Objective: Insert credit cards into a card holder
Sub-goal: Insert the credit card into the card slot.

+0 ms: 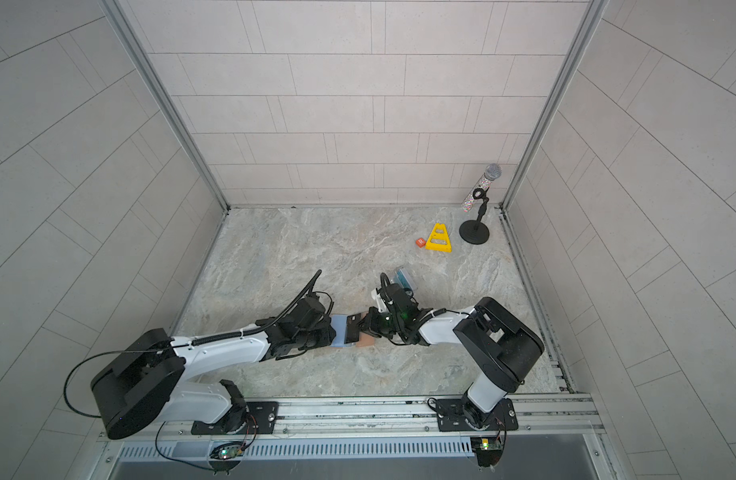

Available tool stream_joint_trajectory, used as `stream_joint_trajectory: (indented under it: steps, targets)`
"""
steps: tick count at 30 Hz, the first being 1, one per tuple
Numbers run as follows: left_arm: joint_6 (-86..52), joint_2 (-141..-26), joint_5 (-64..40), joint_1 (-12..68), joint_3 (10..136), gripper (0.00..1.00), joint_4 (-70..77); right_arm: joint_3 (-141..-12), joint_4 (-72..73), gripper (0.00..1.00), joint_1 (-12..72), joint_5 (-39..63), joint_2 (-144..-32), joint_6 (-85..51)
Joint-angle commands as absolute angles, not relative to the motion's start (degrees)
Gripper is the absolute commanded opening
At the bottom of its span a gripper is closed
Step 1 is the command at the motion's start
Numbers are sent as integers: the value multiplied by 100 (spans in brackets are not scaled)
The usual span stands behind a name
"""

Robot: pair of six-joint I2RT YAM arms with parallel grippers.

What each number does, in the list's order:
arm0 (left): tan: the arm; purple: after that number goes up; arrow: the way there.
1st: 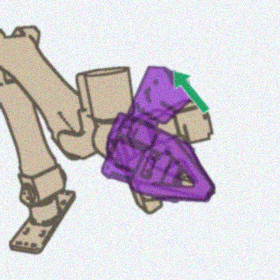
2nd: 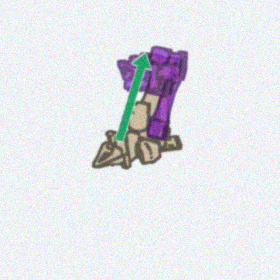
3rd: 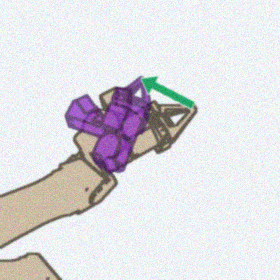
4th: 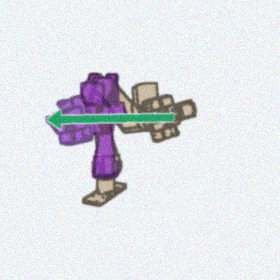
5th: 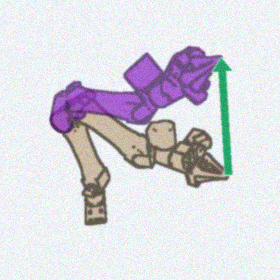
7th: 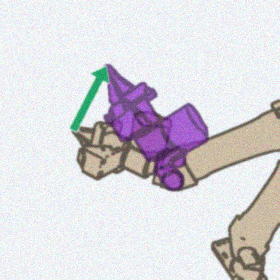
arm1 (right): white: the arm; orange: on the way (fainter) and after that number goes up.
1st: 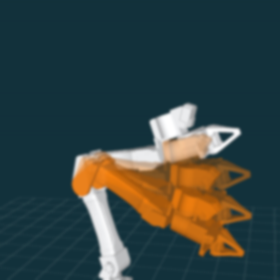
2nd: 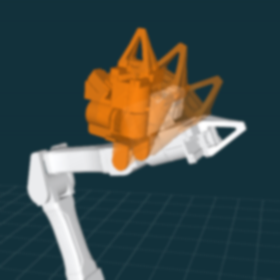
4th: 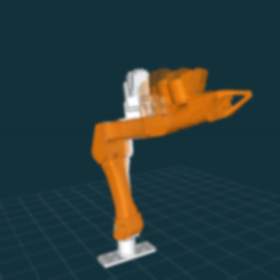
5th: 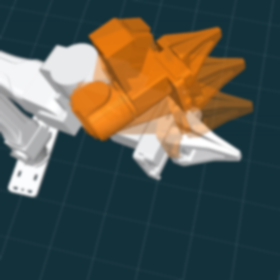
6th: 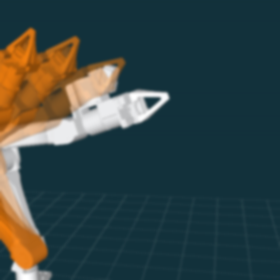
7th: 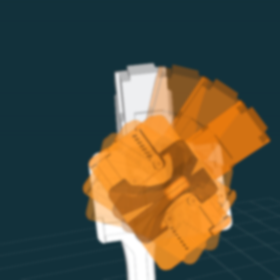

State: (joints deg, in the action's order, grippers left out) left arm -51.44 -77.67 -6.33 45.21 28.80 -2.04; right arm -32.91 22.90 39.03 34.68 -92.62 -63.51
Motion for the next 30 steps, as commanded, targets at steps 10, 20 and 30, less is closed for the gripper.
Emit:
stream_joint_trajectory:
  steps: [10, 20, 30]
  targets:
    - [-5107, -7809, -531, 4558, 2698, 27, -439, -3219, 2522, 0, 3981, 3542, -9626, -6534]
    - [-5108, -7822, -533, 4546, 2698, 27, -439, -3283, 2583, 0, 4047, 3563, -9868, -6514]
    - [-5094, -7793, -510, 4560, 2707, 27, -482, -3376, 2330, 6, 4087, 3451, -9911, -6393]
